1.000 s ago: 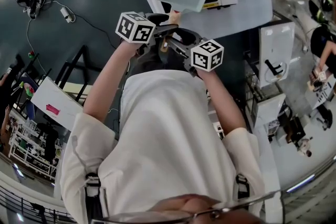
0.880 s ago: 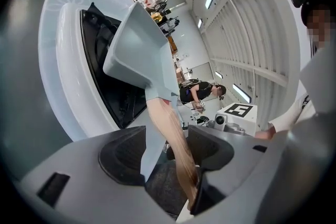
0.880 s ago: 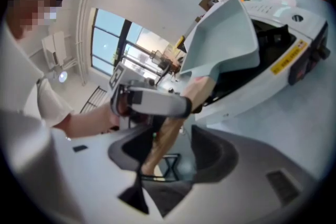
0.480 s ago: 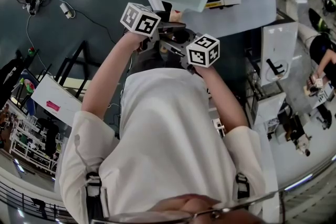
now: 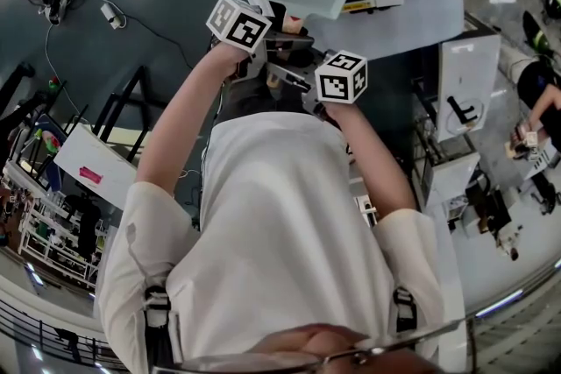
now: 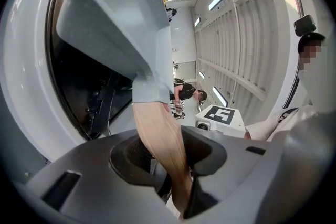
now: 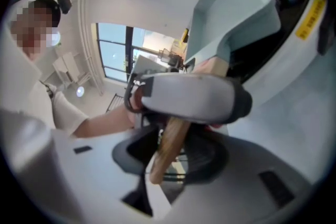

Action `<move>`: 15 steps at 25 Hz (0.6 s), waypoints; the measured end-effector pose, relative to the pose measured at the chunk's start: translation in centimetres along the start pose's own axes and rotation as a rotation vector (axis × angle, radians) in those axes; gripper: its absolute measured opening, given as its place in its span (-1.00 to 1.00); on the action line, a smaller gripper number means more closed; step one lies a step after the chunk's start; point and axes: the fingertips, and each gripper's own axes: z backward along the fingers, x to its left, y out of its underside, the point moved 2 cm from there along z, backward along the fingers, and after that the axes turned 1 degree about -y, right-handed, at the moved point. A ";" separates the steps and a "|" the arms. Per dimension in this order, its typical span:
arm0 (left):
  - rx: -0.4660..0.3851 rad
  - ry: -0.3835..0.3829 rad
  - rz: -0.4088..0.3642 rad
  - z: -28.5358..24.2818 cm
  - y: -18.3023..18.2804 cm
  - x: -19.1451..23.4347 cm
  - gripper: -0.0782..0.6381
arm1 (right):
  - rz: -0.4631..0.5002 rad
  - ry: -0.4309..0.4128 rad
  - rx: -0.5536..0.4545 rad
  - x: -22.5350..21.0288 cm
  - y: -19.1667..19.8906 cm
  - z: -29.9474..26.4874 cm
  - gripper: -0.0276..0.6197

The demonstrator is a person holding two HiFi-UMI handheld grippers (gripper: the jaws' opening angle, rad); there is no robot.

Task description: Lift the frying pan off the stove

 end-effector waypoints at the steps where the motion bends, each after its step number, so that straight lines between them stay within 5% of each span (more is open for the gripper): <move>1: -0.002 0.005 -0.001 -0.1 0.0 -0.1 -0.34 | 0.011 0.003 0.002 0.0 0.0 0.0 -0.41; 15: -0.036 0.008 -0.029 -0.3 0.2 -0.8 -0.35 | 0.066 0.001 0.007 0.4 0.4 0.7 -0.40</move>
